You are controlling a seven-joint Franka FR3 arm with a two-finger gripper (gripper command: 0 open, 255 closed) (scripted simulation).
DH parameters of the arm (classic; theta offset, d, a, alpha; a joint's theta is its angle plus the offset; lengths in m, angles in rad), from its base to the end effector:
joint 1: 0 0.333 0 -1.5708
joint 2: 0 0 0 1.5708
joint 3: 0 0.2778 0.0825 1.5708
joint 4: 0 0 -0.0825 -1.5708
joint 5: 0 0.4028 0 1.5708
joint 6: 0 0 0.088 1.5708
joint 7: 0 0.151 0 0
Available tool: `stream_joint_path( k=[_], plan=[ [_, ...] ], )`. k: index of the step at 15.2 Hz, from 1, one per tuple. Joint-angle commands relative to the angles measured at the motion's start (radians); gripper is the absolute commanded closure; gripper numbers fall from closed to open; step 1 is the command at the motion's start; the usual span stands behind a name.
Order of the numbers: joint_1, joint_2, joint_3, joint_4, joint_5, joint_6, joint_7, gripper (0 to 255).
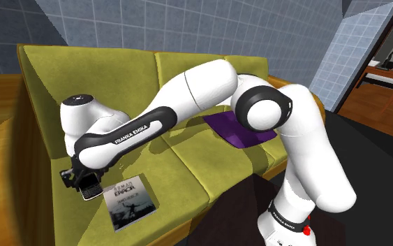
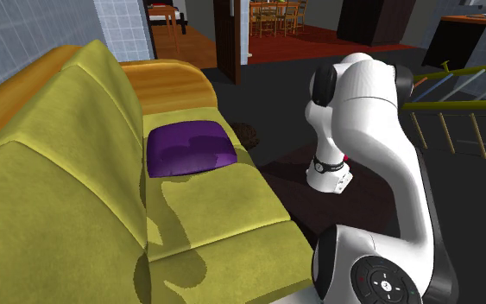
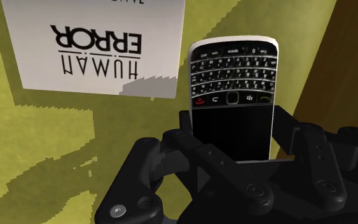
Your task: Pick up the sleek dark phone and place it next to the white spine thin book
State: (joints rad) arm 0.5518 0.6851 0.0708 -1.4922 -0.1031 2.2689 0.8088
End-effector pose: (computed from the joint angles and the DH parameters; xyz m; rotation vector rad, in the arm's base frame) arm 0.5910 0.4103 0.1928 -3.0974 0.2197 -0.1487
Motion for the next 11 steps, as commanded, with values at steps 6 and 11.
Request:
stream_joint_path(
  k=[6,11],
  plan=[
    [0.002,0.057,-0.004,-0.004,-0.006,0.061,0.005,255],
    [0.003,0.066,-0.005,-0.004,-0.006,0.07,0.006,255]
  ],
)
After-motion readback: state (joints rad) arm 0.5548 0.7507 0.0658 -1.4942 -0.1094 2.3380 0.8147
